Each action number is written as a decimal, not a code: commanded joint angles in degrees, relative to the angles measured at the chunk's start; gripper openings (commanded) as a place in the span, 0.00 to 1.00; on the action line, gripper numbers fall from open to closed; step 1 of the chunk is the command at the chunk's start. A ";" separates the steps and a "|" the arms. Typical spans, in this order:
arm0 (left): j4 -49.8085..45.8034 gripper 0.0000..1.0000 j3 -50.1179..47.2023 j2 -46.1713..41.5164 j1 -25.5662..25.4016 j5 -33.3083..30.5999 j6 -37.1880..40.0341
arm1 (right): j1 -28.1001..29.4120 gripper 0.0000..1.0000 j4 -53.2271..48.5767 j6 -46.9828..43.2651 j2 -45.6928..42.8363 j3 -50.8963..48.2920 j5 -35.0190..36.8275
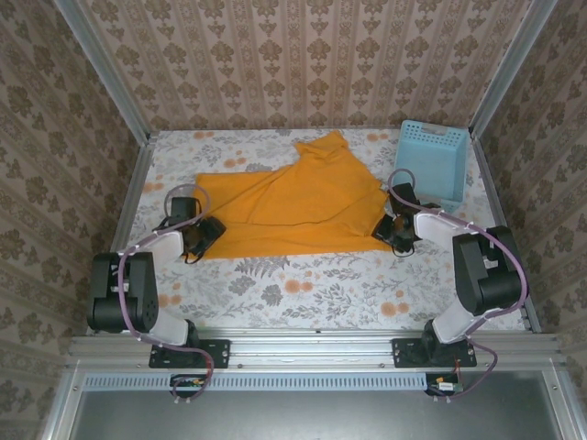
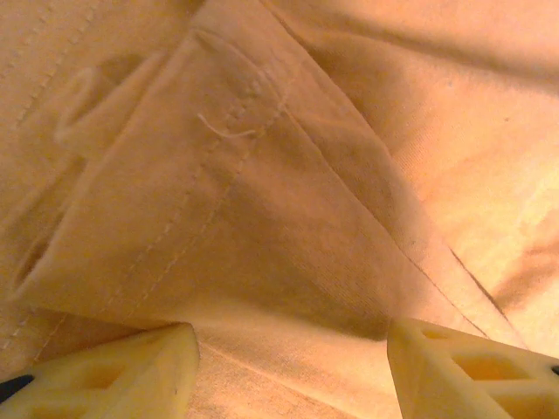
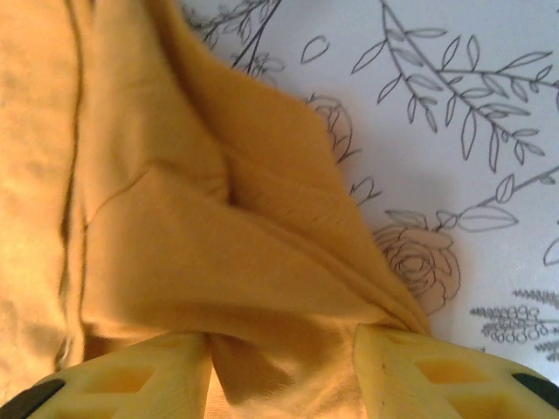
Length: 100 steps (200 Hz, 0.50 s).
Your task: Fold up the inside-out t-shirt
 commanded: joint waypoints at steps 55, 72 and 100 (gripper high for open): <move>-6.06 0.64 -4.58 -5.00 6.47 -3.82 0.71 | -2.73 0.52 0.35 3.72 -0.44 -0.99 4.89; -6.40 0.66 -4.91 -5.83 7.15 -3.70 0.84 | -3.36 0.52 -0.02 3.06 -0.21 -0.64 4.97; -6.86 0.71 -5.30 -8.02 7.25 -3.73 0.99 | -3.24 0.52 -1.29 1.32 -2.59 -0.07 7.40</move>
